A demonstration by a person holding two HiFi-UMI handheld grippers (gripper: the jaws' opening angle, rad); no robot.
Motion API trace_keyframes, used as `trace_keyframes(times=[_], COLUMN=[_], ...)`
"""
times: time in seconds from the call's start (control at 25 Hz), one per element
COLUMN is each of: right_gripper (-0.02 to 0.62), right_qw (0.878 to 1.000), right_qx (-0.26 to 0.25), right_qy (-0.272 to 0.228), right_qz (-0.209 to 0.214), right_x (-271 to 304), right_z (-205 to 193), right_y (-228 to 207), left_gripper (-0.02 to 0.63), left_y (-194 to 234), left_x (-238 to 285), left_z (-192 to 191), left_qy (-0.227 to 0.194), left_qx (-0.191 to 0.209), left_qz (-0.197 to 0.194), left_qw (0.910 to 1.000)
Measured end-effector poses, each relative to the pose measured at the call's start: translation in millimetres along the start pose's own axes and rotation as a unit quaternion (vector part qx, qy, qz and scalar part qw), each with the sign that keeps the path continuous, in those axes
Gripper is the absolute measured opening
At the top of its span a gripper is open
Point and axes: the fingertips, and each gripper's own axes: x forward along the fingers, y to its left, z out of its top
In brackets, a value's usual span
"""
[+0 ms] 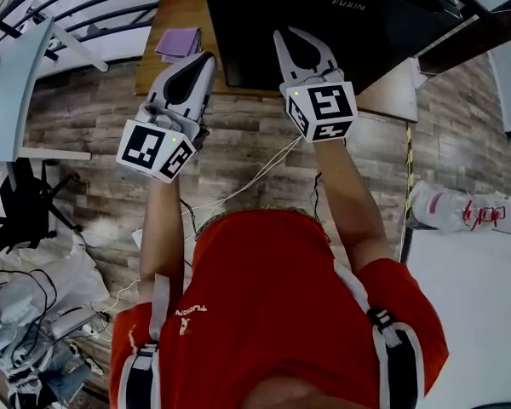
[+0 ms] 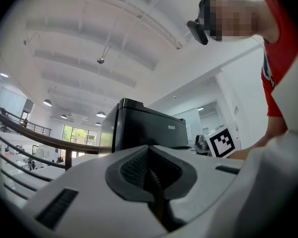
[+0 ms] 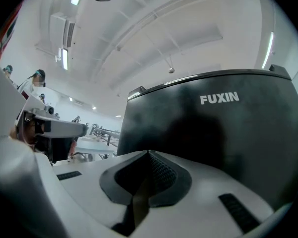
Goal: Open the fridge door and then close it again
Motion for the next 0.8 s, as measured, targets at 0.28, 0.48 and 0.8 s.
trace_keyframes(times=[0.28, 0.48, 0.8], right_gripper=[0.026, 0.026, 0.026], right_qw=[1.0, 1.0, 0.998], right_qx=[-0.011, -0.008, -0.002], right_qy=[0.006, 0.001, -0.023], right_qz=[-0.013, -0.006, 0.05], right_x=[5.6, 2.9, -14.3], right_z=[-3.9, 1.3, 19.3], right_y=[-0.8, 5.6, 32.5], left_gripper=[0.009, 0.009, 0.009], left_y=[5.9, 4.1, -7.0], left_x=[3.5, 5.4, 7.4], left_z=[-3.7, -2.2, 1.7], left_qy=[0.002, 0.0, -0.001], left_qx=[-0.003, -0.004, 0.0], left_qz=[-0.007, -0.012, -0.02], left_qw=[1.0, 0.9999, 0.9998])
